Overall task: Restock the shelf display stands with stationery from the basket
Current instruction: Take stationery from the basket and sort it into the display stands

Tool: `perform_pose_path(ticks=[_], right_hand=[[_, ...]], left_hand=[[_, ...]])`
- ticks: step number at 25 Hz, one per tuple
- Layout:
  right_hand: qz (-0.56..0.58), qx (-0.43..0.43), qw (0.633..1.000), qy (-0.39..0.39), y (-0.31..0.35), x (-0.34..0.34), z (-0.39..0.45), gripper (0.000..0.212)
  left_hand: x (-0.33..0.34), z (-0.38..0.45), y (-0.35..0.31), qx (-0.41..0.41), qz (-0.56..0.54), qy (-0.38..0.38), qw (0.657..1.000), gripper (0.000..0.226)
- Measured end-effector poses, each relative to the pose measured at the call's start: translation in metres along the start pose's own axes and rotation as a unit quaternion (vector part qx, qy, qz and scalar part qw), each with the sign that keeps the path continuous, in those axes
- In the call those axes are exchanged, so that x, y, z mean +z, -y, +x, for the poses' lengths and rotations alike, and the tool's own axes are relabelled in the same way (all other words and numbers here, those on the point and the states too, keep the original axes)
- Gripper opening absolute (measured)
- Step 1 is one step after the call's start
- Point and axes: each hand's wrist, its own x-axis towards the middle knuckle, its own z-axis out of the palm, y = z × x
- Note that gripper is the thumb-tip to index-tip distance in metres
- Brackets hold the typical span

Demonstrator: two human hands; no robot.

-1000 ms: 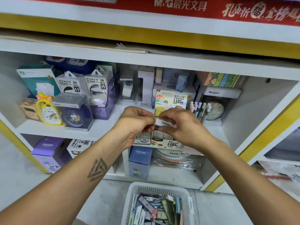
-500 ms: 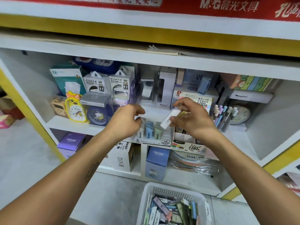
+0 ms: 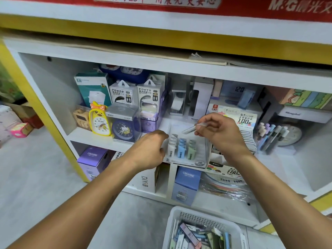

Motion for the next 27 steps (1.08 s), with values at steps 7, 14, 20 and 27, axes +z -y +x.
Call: perform_pose_path(ticks=[7,14,20,27], right_hand=[[-0.188,-0.039,0.981,-0.033,-0.017,0.016,0.019,0.017],[-0.237,-0.125,0.962,-0.041,-0.028,0.029,0.026,0.017],[-0.314,-0.171,0.934,-0.011,-0.035,0.04,0.03,0.023],[-0.334,-0.177,0.925,0.035,-0.037,0.046,0.03,0.019]], left_hand=[[0.008,0.003,0.007,0.034,-0.015,-0.002,0.999,0.048],[0.019,0.008,0.014,0.077,-0.004,0.014,0.997,0.067],[0.022,0.007,0.019,0.088,0.0,0.022,0.996,0.07],[0.023,0.008,0.019,0.085,0.005,0.032,0.996,0.074]])
